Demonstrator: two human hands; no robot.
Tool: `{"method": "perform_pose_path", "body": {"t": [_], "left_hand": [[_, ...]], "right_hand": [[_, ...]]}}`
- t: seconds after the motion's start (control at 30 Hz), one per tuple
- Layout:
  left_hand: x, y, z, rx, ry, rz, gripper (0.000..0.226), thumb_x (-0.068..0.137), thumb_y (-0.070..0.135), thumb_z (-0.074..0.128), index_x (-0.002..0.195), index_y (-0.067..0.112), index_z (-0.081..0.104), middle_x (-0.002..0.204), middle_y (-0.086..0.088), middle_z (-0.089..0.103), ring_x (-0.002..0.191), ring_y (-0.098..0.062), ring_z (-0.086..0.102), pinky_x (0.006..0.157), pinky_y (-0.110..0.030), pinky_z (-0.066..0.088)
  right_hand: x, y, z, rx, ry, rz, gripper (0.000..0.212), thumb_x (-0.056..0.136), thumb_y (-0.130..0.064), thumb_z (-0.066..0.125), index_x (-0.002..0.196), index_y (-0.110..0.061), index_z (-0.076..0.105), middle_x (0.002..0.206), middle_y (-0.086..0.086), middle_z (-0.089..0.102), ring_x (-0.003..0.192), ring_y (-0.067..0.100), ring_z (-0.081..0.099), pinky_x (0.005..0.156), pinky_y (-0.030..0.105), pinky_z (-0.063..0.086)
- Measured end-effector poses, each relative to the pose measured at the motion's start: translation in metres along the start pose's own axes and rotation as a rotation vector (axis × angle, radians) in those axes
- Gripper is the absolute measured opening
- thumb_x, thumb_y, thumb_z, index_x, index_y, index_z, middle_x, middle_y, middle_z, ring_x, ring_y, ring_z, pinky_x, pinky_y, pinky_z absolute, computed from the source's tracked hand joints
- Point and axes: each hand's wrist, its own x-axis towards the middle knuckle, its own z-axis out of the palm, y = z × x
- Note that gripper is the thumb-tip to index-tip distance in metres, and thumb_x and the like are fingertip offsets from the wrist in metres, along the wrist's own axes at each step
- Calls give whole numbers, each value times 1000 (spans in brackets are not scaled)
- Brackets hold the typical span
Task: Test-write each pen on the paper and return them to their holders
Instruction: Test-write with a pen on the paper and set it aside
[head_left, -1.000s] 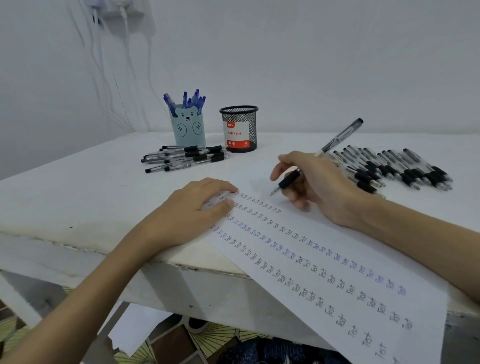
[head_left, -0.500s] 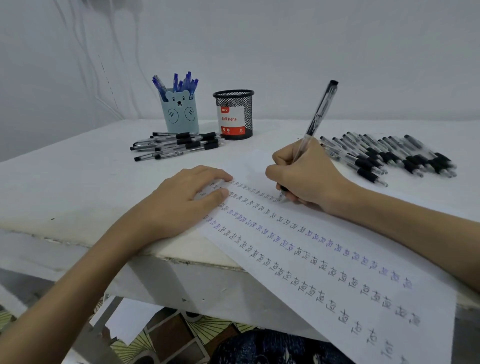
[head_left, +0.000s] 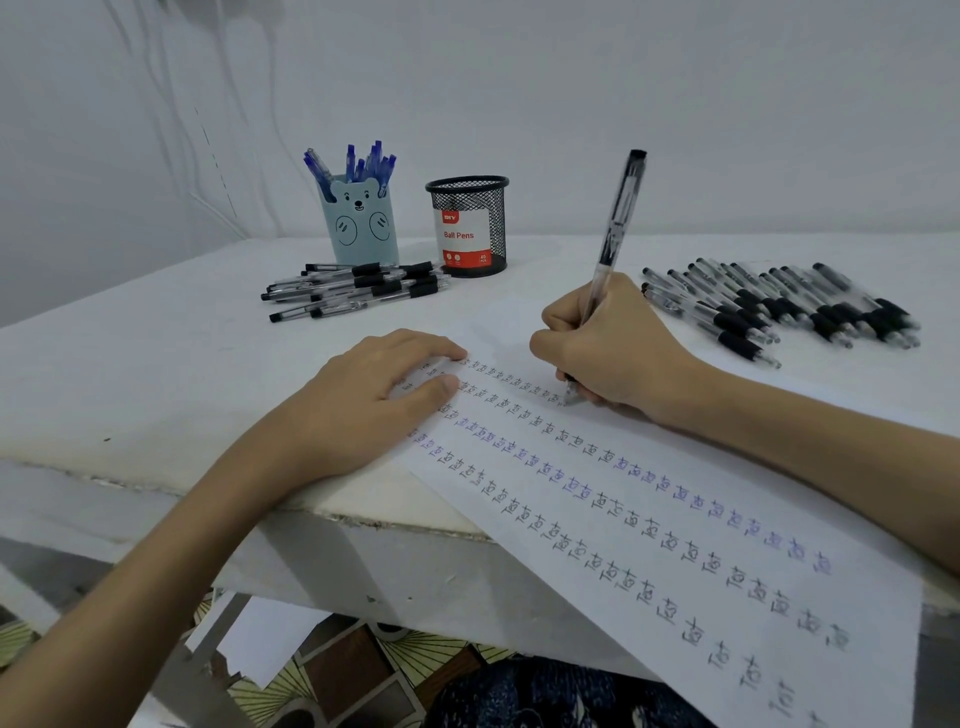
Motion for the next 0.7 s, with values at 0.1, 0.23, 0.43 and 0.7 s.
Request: {"method": "perform_pose_path", "body": {"t": [0.1, 0.23, 0.43, 0.7], "left_hand": [[0, 0, 0, -1, 5, 3, 50, 82, 55, 33, 127, 40, 50, 130, 25, 45, 120, 0, 38, 97, -21, 26], [0, 0, 0, 0, 0, 2, 50, 81, 55, 33, 127, 40, 50, 129, 26, 45, 120, 0, 38, 97, -21, 26], [0, -2, 1, 4, 6, 6, 48, 82, 55, 33, 125, 41, 50, 130, 26, 46, 120, 0, 38, 98, -23, 27], [0, -2, 1, -7, 7, 5, 48, 82, 56, 33, 125, 42, 49, 128, 28, 45, 117, 4, 37, 94, -17, 25]], "right_hand": [[0, 0, -1, 25, 16, 12, 49, 74, 8, 49, 41, -16, 21, 43, 1, 16, 29, 14, 41, 32, 12, 23], [0, 0, 1, 5, 16, -7, 49, 75, 8, 48, 43, -17, 21, 38, -6, 14, 47, 21, 38, 31, 11, 21], [0, -1, 0, 2, 36, 13, 48, 76, 7, 48, 44, -16, 21, 39, -5, 15, 50, 23, 41, 30, 9, 21], [0, 1, -1, -23, 36, 50, 47, 76, 4, 49, 44, -16, 22, 43, 4, 28, 37, 21, 35, 32, 11, 22]]}}
